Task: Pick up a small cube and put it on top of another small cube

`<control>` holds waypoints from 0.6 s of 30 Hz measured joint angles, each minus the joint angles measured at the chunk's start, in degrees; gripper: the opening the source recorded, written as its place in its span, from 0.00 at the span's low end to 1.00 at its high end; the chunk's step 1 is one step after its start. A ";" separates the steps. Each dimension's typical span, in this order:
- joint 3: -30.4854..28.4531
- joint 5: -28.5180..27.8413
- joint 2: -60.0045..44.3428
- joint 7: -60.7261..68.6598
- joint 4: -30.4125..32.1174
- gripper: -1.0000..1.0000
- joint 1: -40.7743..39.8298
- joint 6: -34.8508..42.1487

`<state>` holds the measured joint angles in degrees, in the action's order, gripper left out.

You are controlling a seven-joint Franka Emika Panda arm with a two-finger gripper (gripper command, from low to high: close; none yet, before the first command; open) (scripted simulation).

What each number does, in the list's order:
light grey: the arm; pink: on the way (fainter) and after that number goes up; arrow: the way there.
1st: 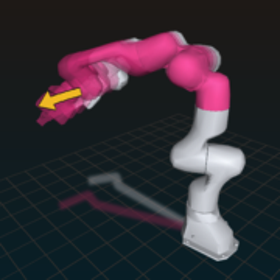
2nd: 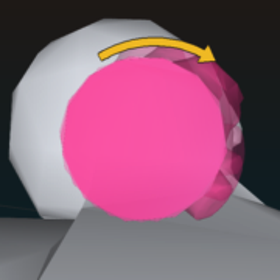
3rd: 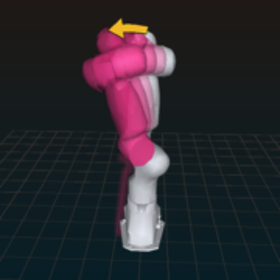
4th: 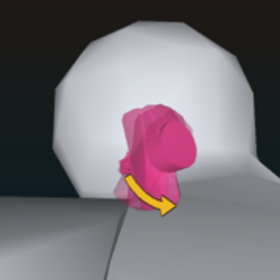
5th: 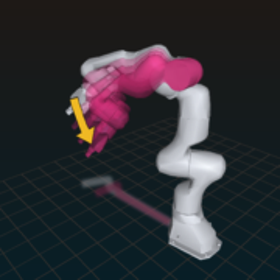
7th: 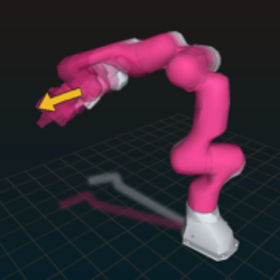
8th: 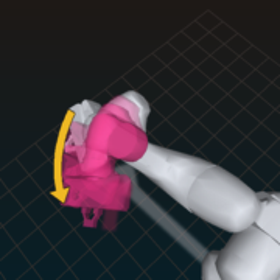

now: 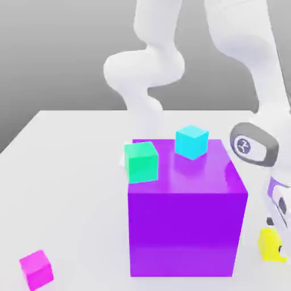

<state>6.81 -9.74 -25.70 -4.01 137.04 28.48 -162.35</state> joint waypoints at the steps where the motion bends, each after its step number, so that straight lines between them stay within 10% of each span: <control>1: 0.00 -0.01 0.00 -0.01 0.00 0.00 0.00 0.01; 18: 3.14 13.68 20.52 -2.07 2.46 0.00 -4.77 17.50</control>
<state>9.95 3.94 -5.18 -6.08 139.50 23.71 -144.85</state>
